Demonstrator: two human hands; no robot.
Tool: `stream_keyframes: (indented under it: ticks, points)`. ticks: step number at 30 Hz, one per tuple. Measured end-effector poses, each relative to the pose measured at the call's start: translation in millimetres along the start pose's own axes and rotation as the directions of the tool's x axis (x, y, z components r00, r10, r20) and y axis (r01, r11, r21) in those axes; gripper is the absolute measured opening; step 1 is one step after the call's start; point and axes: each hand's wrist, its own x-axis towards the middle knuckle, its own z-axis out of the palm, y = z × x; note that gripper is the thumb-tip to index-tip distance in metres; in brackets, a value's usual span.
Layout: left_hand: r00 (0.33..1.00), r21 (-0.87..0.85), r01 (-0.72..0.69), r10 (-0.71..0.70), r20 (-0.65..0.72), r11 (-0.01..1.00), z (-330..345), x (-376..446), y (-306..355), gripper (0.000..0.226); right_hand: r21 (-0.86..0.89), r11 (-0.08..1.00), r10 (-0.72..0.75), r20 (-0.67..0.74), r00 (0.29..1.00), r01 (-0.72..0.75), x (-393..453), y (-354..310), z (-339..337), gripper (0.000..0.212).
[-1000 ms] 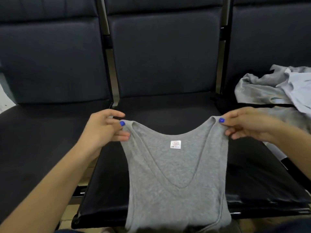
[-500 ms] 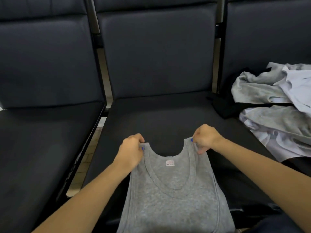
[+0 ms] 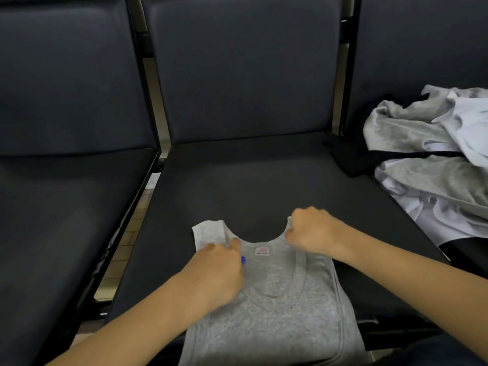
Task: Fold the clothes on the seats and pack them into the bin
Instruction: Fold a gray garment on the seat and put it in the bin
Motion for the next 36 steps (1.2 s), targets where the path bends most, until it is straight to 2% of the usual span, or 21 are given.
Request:
stream_keyframes:
  ticks: [2, 3, 5, 8, 12, 16, 20, 23, 26, 30, 33, 36]
  points:
    - [0.987, -0.025, 0.03, -0.026, 0.159, 0.999, 11.7, -3.2, 7.9, 0.058, -0.085, 0.996, 0.007, 0.2, 0.98, 0.01, -9.6, -7.5, 12.8, 0.033]
    - [0.982, 0.011, 0.027, -0.028, 0.188, 1.0, 17.9, -4.9, 10.7, 0.063, -0.116, 0.993, 0.039, 0.277, 0.96, -0.007, -11.4, -9.0, 22.3, 0.045]
    - [0.988, 0.049, 0.017, -0.024, 0.152, 0.999, 27.7, -5.0, 12.9, 0.066, -0.118, 0.993, 0.063, 0.304, 0.951, -0.028, -10.6, -7.7, 41.1, 0.068]
    - [0.999, 0.038, 0.015, -0.017, 0.038, 0.999, 35.6, 2.2, 8.2, 0.066, -0.03, 0.997, 0.082, 0.213, 0.974, -0.077, -0.9, -0.3, 48.7, 0.081]
    - [1.0, -0.01, -0.006, 0.006, -0.028, 1.0, 34.5, 25.7, 0.5, 0.067, -0.022, 0.998, 0.053, 0.077, 0.996, -0.051, 20.8, 8.5, 54.3, 0.079]
    - [0.987, 0.02, -0.001, 0.004, -0.163, 1.0, 32.9, 65.5, -3.6, 0.072, -0.035, 0.999, 0.026, -0.08, 0.996, -0.029, 43.8, 15.8, 58.2, 0.075]
    - [0.946, 0.047, -0.005, 0.02, -0.325, 0.999, 28.0, 106.9, -3.8, 0.096, -0.042, 0.999, -0.027, -0.328, 0.944, 0.014, 77.3, 24.8, 52.2, 0.076]
    - [0.913, 0.024, 0.018, -0.007, -0.409, 1.0, 18.2, 135.0, -3.6, 0.092, -0.019, 0.998, -0.059, -0.457, 0.888, 0.057, 101.8, 29.3, 40.1, 0.096]
    - [0.845, -0.053, 0.057, -0.076, -0.529, 0.997, 9.9, 168.4, -6.9, 0.088, 0.0, 0.999, -0.045, -0.552, 0.833, 0.055, 128.3, 31.3, 26.1, 0.098]
    - [0.831, -0.073, 0.009, -0.048, -0.554, 0.997, -3.1, 203.3, -14.1, 0.077, -0.039, 0.999, -0.041, -0.594, 0.804, 0.022, 163.9, 30.8, 4.1, 0.098]
    - [0.827, -0.017, 0.036, -0.039, -0.561, 0.999, -18.5, 216.9, -18.7, 0.085, -0.084, 0.996, -0.061, -0.589, 0.806, 0.013, 187.9, 32.4, -14.9, 0.098]
    - [0.817, 0.017, 0.062, -0.041, -0.575, 0.998, -27.6, 228.3, -22.8, 0.094, -0.108, 0.994, -0.06, -0.562, 0.825, -0.001, 205.2, 34.9, -33.7, 0.074]
